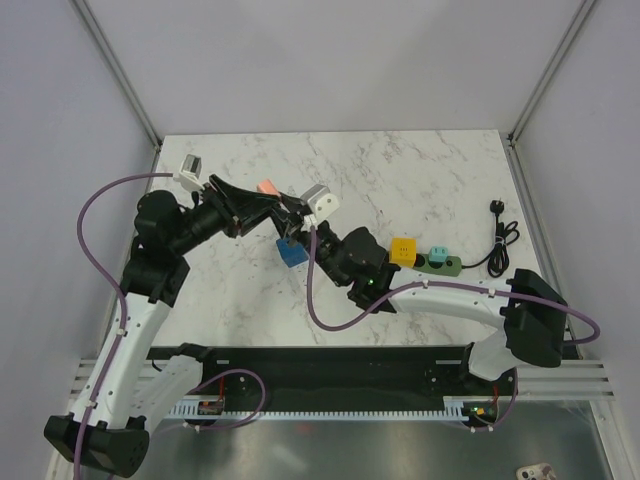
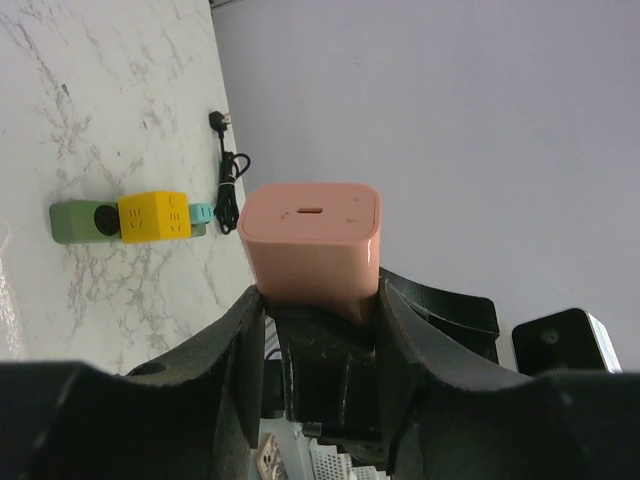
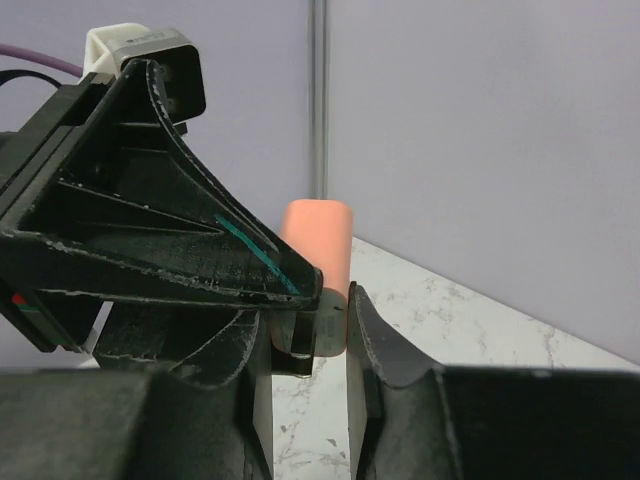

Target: Insert the plug

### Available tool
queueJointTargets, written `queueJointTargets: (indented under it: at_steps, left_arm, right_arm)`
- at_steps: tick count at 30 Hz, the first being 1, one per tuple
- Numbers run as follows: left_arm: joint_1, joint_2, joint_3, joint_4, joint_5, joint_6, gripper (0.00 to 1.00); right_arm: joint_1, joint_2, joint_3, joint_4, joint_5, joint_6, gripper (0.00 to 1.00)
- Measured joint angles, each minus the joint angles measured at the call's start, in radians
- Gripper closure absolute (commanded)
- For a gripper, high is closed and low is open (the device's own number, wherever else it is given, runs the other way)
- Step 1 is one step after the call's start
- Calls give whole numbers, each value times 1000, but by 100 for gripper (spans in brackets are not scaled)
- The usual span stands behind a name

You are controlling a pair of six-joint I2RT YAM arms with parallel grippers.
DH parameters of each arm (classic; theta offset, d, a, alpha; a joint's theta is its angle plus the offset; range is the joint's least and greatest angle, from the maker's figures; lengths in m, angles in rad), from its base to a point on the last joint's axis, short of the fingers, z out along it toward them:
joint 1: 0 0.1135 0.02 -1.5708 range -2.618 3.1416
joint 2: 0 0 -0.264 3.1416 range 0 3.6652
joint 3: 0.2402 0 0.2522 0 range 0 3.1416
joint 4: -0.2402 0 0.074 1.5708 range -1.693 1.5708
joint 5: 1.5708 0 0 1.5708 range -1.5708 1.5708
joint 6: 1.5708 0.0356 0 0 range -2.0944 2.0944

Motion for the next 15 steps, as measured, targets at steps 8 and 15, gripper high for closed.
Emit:
queueJointTargets:
  at_steps: [8, 15]
  left_arm:
    - [-1, 5, 7, 1, 36, 57, 21]
    - [-5, 5, 7, 20, 101, 163, 23]
  right_arm:
    - [-2, 5, 1, 2, 8, -7, 100]
    - [-23, -74, -10, -118, -40, 63, 100]
